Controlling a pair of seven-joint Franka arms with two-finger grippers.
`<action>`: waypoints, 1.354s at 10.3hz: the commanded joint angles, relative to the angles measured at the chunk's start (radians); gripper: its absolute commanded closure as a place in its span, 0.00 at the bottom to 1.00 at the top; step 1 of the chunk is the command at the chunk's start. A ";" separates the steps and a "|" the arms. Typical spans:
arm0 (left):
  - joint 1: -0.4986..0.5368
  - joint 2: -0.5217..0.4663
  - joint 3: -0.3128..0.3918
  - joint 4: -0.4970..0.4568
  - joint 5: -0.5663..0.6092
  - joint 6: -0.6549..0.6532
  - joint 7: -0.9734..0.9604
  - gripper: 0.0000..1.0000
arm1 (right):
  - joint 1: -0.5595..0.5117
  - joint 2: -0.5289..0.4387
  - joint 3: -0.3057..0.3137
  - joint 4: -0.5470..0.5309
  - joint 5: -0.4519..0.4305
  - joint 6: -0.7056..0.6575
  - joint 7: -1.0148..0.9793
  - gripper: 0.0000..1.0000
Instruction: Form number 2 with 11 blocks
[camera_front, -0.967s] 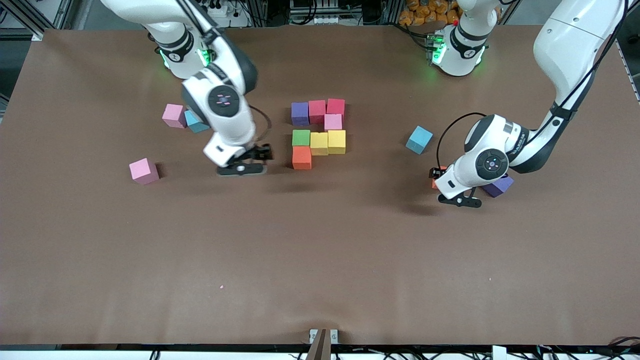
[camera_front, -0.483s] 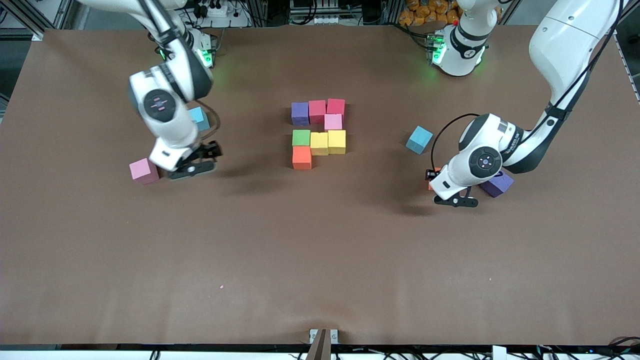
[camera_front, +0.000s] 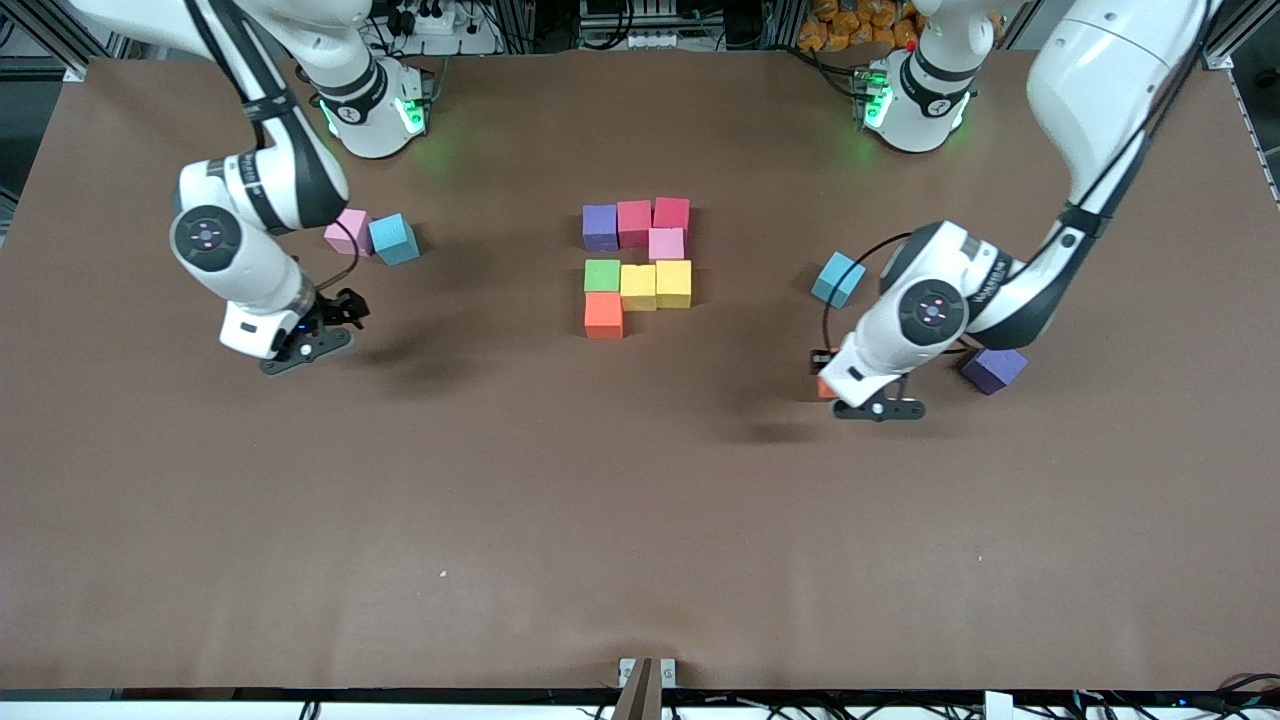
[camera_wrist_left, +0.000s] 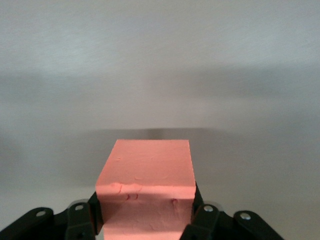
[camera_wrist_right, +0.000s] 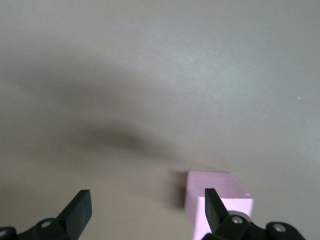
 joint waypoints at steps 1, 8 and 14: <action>-0.073 0.087 0.007 0.139 -0.021 -0.007 -0.125 0.38 | -0.111 -0.008 0.015 -0.022 0.002 0.023 -0.135 0.00; -0.324 0.247 0.025 0.450 -0.015 -0.007 -0.407 0.41 | -0.286 0.170 0.015 -0.031 -0.008 0.174 -0.274 0.00; -0.592 0.407 0.183 0.701 -0.056 -0.007 -0.312 0.40 | -0.276 0.163 0.016 -0.028 -0.008 0.175 -0.286 0.51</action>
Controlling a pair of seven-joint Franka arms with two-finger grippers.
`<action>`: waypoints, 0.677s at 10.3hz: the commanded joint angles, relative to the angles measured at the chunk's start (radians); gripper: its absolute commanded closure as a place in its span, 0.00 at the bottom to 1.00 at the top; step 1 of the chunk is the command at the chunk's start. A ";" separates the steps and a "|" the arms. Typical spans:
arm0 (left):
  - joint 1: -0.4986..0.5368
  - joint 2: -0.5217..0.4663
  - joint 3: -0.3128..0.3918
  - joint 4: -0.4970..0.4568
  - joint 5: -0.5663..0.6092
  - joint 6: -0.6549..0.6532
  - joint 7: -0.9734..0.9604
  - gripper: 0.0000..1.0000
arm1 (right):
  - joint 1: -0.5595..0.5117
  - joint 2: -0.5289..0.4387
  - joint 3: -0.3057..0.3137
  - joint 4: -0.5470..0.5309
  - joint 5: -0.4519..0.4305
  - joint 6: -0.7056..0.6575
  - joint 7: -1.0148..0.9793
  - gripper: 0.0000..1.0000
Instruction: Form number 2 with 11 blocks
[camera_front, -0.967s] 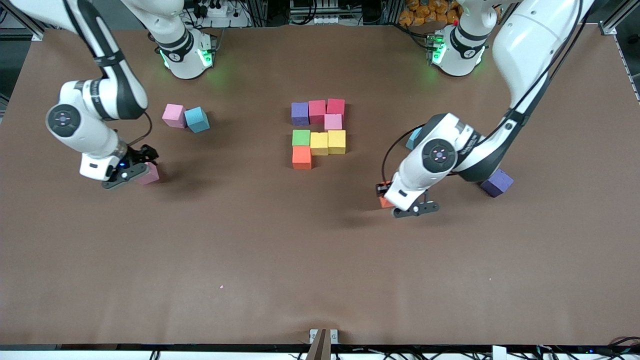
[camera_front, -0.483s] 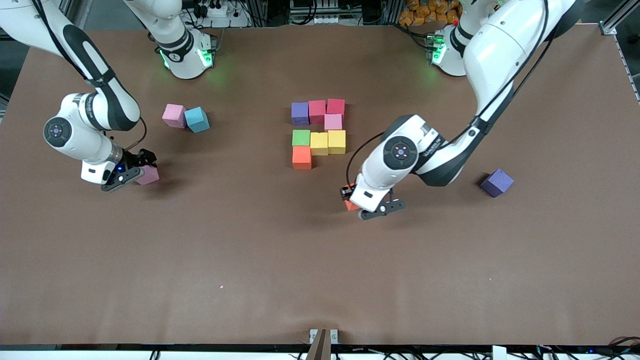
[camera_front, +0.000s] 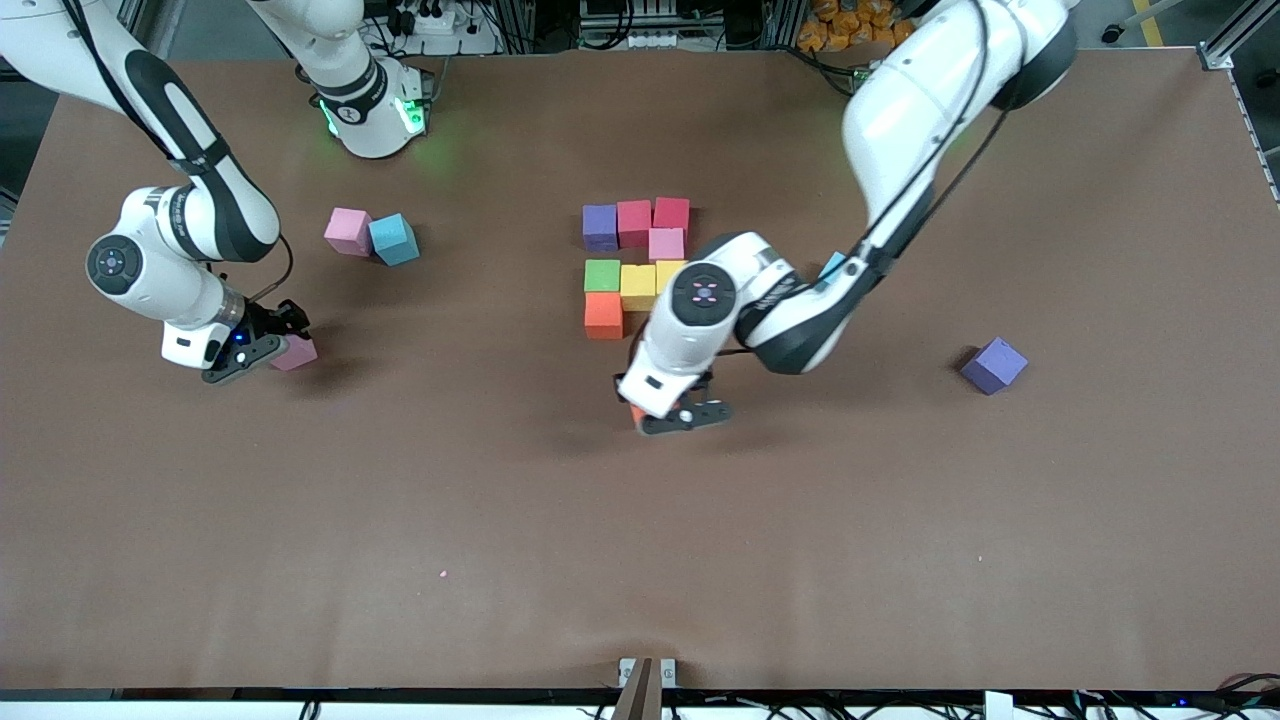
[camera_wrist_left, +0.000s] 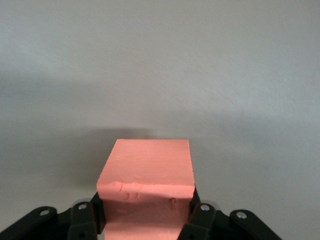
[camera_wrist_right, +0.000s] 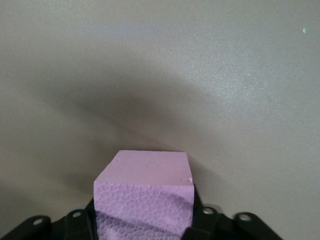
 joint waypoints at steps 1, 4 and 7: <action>-0.027 0.040 0.010 0.078 -0.090 -0.011 0.127 0.39 | 0.016 -0.054 0.018 0.006 -0.007 -0.017 -0.009 0.57; -0.063 0.046 0.010 0.095 -0.111 -0.081 0.156 0.40 | 0.169 -0.129 -0.020 0.069 -0.007 -0.144 -0.006 0.65; -0.088 0.049 0.010 0.097 -0.126 -0.129 0.172 0.41 | 0.331 -0.166 -0.141 0.089 0.011 -0.159 0.006 0.65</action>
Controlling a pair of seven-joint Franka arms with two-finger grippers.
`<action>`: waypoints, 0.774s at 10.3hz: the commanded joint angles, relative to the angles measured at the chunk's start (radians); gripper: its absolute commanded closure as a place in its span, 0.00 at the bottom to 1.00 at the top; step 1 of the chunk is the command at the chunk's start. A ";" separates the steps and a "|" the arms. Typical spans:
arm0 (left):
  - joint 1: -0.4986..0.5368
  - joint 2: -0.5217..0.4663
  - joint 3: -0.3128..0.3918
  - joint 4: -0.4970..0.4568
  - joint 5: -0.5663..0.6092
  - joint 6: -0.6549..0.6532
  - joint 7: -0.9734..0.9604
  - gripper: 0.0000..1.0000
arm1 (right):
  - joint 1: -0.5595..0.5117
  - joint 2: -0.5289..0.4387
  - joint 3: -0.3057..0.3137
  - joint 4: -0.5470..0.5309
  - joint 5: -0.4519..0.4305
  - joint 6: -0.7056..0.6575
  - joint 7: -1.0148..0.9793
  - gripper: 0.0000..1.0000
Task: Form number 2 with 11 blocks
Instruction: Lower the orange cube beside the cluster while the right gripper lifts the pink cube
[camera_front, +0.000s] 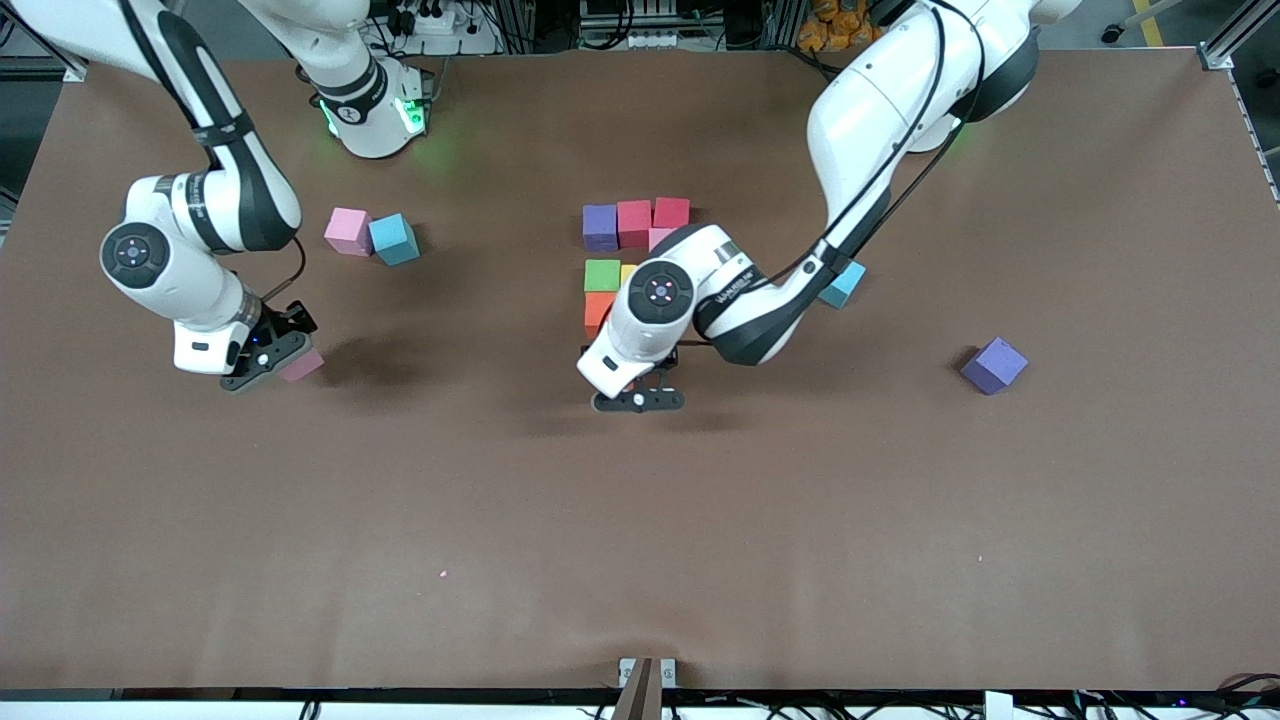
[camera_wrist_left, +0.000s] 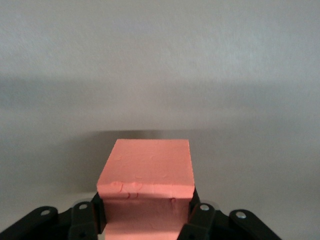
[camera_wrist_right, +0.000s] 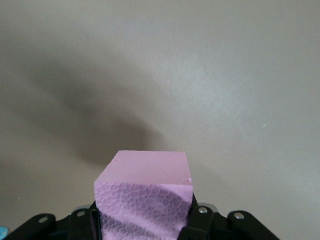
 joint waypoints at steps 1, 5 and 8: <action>-0.023 0.019 0.010 0.039 -0.055 -0.031 0.060 0.41 | 0.042 -0.030 -0.040 -0.001 0.028 -0.022 0.003 0.65; -0.026 0.042 0.012 0.048 -0.061 -0.034 0.115 0.42 | 0.106 -0.028 -0.037 0.160 0.117 -0.302 0.051 0.65; -0.030 0.042 0.012 0.048 -0.079 -0.060 0.128 0.42 | 0.141 -0.045 -0.032 0.160 0.142 -0.273 0.095 0.65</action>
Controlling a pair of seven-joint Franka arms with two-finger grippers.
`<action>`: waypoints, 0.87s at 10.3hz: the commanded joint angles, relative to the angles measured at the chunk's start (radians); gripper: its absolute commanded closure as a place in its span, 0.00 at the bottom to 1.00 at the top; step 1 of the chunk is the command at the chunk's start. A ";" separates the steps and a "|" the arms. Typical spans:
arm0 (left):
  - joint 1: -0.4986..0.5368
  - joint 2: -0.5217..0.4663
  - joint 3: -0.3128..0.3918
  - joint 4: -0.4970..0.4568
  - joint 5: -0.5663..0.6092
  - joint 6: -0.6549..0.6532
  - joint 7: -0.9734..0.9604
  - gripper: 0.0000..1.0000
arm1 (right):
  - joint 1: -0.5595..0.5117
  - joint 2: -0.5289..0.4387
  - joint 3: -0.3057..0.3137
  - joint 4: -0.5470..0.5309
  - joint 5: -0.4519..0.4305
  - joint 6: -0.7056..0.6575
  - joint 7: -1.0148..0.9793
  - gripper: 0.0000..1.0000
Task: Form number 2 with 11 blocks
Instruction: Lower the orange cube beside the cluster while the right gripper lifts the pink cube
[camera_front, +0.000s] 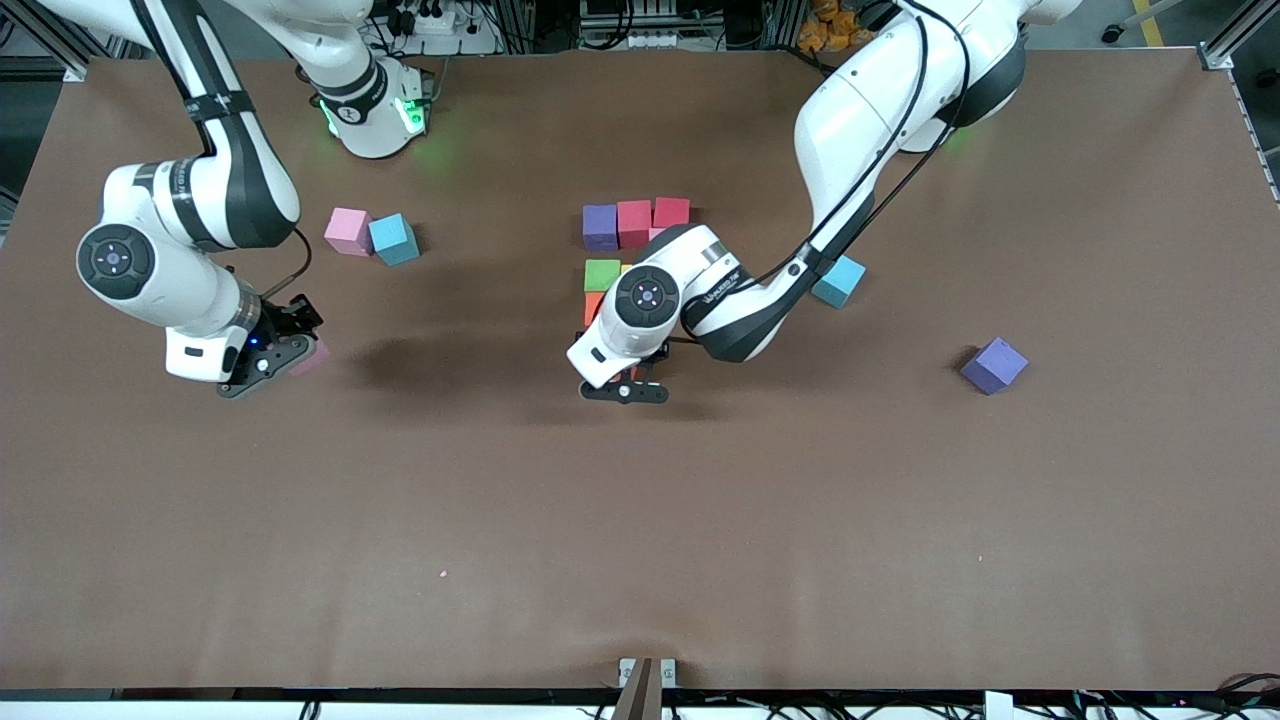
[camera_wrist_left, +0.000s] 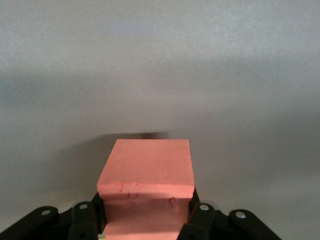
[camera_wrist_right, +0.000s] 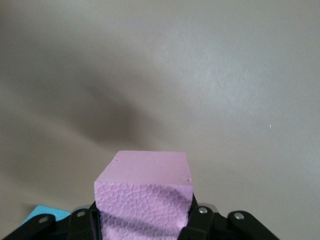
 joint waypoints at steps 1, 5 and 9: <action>-0.018 0.013 0.010 0.037 -0.032 -0.040 0.027 0.42 | 0.035 -0.022 -0.008 -0.004 0.024 0.007 0.039 0.66; -0.034 0.015 0.011 0.037 -0.035 -0.054 0.028 0.42 | 0.042 -0.024 -0.006 -0.002 0.027 0.005 0.061 0.67; -0.037 0.028 0.010 0.040 -0.035 -0.047 0.042 0.42 | 0.042 -0.022 -0.008 0.010 0.027 0.002 0.061 0.68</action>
